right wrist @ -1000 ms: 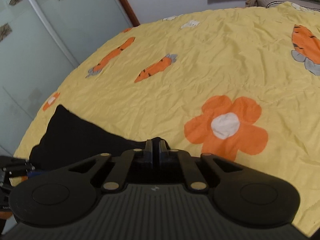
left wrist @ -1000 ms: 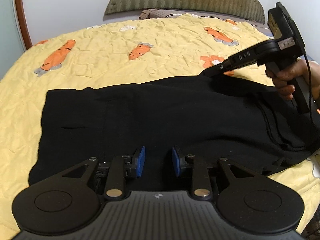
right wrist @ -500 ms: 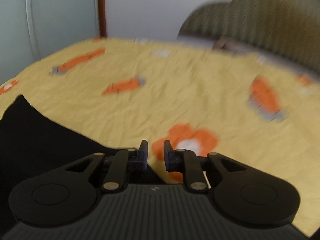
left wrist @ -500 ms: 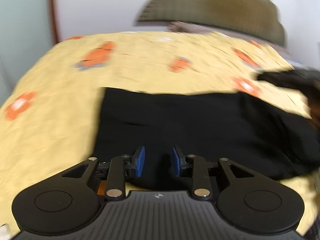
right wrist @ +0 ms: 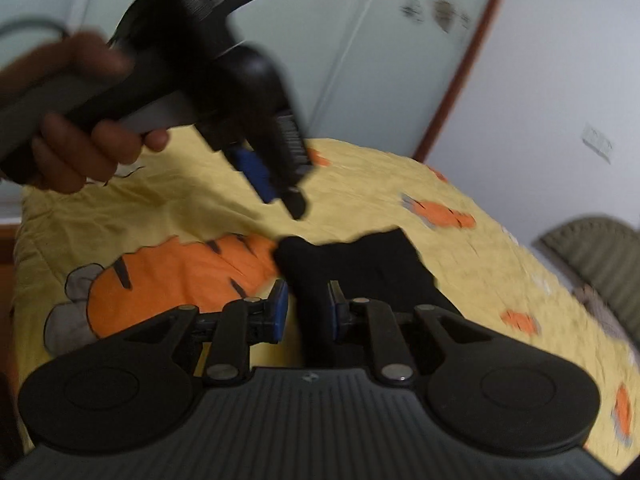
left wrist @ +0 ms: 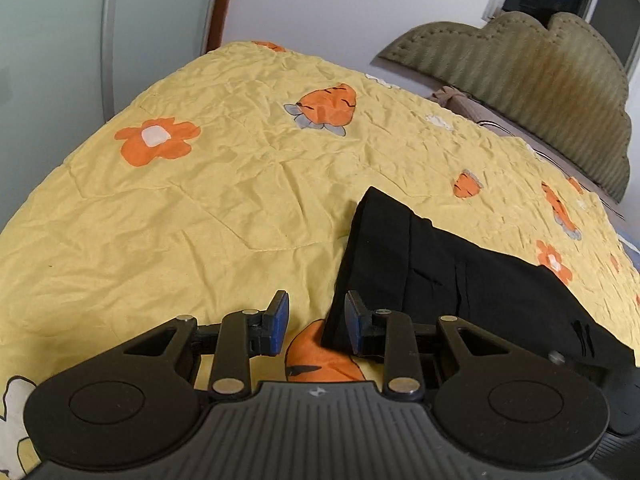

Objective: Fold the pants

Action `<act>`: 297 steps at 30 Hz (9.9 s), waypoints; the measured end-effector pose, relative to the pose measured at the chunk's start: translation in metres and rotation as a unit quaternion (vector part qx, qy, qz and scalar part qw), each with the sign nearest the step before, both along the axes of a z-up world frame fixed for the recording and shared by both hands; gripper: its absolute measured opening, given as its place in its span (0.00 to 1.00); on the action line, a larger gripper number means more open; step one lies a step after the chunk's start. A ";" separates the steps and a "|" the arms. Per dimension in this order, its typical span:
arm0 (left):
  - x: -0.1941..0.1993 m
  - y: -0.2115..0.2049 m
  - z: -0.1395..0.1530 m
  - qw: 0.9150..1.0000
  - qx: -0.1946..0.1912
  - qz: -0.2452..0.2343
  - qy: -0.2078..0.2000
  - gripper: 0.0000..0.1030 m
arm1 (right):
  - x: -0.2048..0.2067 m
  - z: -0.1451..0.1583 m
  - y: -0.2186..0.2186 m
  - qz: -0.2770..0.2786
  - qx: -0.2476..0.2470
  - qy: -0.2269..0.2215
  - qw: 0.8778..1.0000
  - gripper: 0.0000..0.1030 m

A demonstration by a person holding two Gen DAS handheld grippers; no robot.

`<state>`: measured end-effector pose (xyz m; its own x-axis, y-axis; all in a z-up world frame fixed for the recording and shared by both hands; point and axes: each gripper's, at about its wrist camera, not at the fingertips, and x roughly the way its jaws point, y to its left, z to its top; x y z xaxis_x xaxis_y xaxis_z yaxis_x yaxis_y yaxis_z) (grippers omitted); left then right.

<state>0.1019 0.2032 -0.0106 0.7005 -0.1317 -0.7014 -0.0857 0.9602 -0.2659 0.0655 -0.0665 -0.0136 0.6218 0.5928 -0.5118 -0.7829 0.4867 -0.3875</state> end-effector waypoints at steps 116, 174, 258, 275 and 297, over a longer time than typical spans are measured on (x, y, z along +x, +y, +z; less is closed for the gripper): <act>0.025 0.028 -0.041 0.957 -0.281 -0.010 0.074 0.84 | 0.016 -0.062 0.076 -0.043 -0.166 -0.149 0.974 0.07; 0.094 -0.125 0.053 0.991 -0.040 -0.126 0.020 0.22 | 0.023 0.027 -0.027 -0.162 0.091 -0.047 0.981 0.09; 0.082 -0.351 0.005 0.965 0.066 -0.254 -0.003 0.61 | -0.067 0.007 -0.423 -0.539 0.416 0.124 0.722 0.42; 0.125 -0.374 -0.049 0.963 0.141 -0.230 0.011 0.66 | -0.093 -0.015 -0.416 -0.575 0.305 0.155 0.743 0.00; -0.004 -0.293 -0.046 0.935 0.148 -0.323 0.000 0.65 | -0.046 -0.008 -0.280 -0.387 0.129 0.160 0.899 0.36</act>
